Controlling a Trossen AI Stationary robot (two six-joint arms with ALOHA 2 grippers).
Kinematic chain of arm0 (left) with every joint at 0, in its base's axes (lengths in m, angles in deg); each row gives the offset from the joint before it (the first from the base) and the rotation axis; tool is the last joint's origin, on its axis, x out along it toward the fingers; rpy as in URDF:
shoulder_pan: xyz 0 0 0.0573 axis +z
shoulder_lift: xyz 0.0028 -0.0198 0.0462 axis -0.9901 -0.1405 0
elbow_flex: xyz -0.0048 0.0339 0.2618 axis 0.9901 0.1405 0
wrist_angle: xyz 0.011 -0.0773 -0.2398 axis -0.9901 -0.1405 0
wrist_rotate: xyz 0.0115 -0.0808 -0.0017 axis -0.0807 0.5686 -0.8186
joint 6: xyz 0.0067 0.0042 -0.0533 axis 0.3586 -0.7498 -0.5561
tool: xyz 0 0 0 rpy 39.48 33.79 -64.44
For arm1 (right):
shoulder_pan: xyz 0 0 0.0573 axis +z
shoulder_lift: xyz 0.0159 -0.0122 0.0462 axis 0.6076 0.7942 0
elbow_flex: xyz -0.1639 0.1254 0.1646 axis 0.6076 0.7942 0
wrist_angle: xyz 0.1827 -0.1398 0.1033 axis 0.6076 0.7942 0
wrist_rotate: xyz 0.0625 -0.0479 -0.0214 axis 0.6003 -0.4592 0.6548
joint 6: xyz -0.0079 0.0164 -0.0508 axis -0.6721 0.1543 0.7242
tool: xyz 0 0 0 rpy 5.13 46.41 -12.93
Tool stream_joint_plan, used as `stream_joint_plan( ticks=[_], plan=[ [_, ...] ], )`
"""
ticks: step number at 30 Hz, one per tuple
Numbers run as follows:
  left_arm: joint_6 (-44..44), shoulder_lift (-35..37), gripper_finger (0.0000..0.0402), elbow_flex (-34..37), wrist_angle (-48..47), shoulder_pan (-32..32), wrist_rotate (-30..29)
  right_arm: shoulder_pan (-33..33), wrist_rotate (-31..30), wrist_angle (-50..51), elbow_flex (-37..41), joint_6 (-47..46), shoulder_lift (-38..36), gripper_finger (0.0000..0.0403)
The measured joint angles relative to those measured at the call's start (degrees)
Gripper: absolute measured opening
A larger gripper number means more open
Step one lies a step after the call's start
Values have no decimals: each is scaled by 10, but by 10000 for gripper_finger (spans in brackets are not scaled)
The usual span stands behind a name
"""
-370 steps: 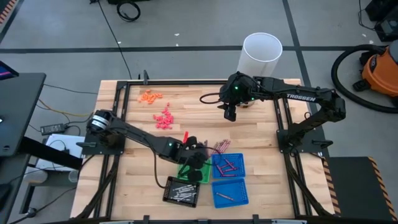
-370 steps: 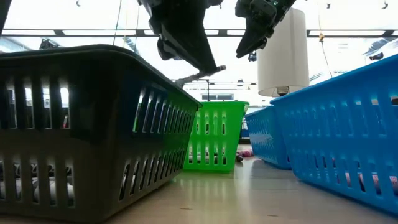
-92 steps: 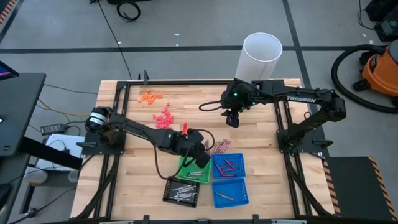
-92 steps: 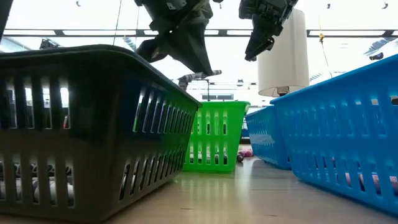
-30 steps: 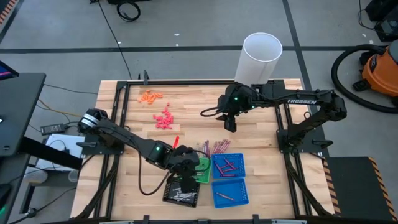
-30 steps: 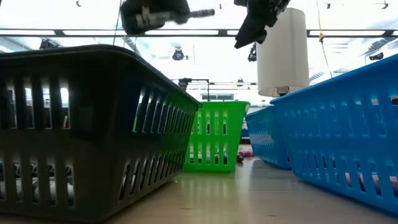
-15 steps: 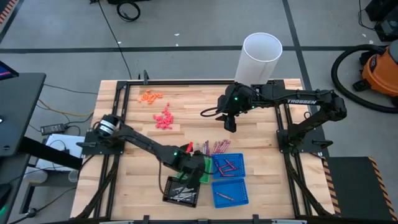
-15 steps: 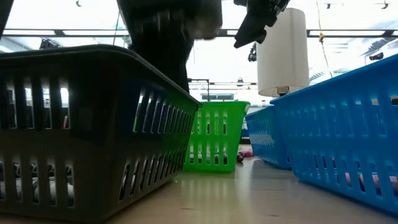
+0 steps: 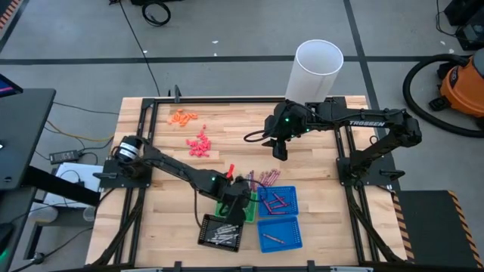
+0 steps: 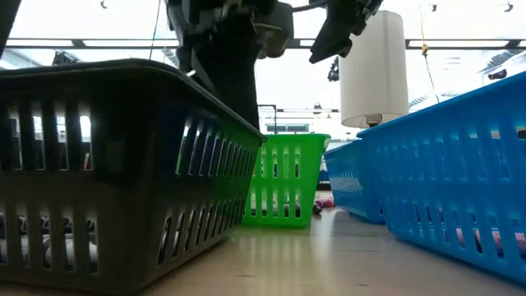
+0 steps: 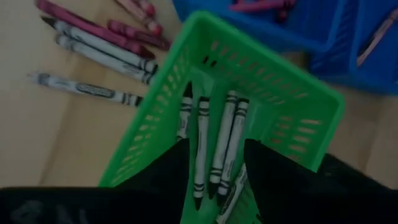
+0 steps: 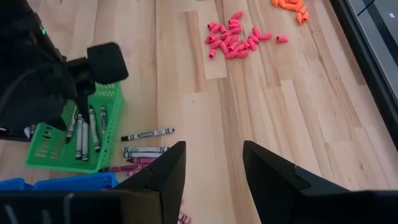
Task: Sort crayons
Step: Put the black crayon into the green bin
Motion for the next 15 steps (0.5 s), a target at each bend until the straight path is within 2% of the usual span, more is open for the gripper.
stream_joint_plan(
  ticks=[9,15],
  plan=[
    [13,33,164,0,-11,34,-21,-3,-7,20,0,11,0,168],
    [6,33,164,0,-14,62,-21,-15,-53,76,0,24,-8,168]
  ],
)
